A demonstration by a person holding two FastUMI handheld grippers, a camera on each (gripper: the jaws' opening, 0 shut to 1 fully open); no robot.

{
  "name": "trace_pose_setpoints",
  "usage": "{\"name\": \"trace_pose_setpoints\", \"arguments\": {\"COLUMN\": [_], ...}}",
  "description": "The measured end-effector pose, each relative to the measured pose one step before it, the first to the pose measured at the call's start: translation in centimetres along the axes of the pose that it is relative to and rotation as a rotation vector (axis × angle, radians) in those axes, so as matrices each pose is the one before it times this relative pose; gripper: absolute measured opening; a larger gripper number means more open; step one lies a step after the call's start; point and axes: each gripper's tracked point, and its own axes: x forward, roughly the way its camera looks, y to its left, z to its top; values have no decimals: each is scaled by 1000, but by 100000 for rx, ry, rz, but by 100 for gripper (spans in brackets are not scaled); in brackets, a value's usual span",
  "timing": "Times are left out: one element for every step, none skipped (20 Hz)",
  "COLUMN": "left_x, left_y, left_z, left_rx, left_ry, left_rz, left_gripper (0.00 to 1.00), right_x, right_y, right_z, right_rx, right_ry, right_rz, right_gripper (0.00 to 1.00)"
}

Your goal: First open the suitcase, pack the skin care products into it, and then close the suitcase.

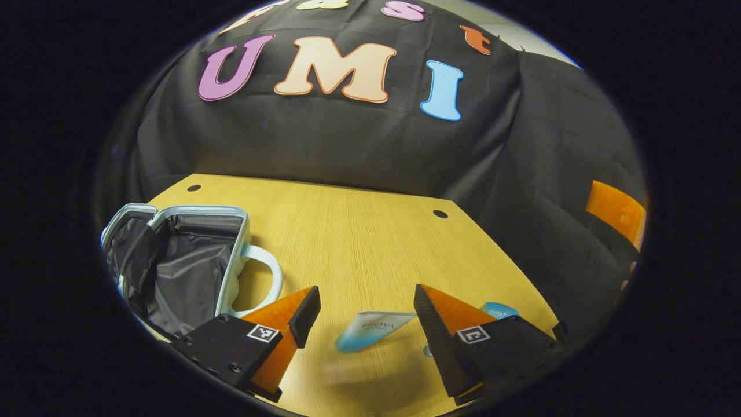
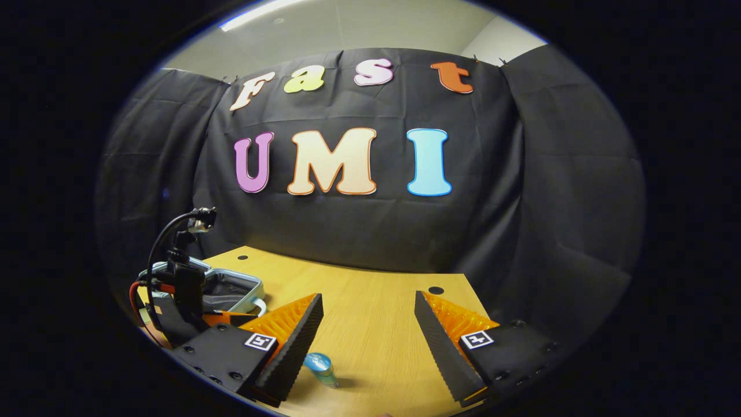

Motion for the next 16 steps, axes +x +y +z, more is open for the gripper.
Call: {"name": "trace_pose_setpoints", "arguments": {"left_x": [-139,-113,-69,-208,-237,-165,-21,24,-27,-59,-170,-62,-1,-1,-24,106], "left_y": [136,162,276,315,245,225,141,104,52,-40,-158,-209,-29,-40,-218,-182], "left_z": [-457,-82,-37,65,70,-16,9,109,24,31,268,316,99,-122,56,6], "left_rx": [-753,-505,-26,86,-154,-16,46,-292,-415,-247,-279,-118,213,-185,-319,167], "left_ry": [2321,143,46,-97,43,4,224,59,-110,393,-1065,-1279,59,-62,90,-356], "left_rz": [421,-34,760,415,163,24,93,-320,-2,149,-634,-468,-146,-151,-803,-558], "left_gripper": [95,97,97,97,97,95,94,94,94,94,94,94,94,94,94,94], "right_x": [-20,102,-19,110,137,96,65,78,-20,35,-52,-38,-59,-45,46,-40], "right_y": [137,165,173,183,271,190,327,312,288,222,164,75,-2,10,-77,-61], "right_z": [-4,51,-6,20,-88,25,-24,-28,-74,-65,-33,13,-43,-23,-118,-35], "right_rx": [-88,10,83,177,105,-64,-123,-125,-360,-488,-505,-502,-282,22,160,183], "right_ry": [-259,-152,-111,135,161,43,22,-48,23,77,64,-91,-103,120,126,179], "right_rz": [525,326,263,420,348,342,491,537,486,456,351,184,-149,135,-146,-234], "right_gripper": [99,99,99,99,99,99,100,100,100,99,99,99,99,100,100,100]}}
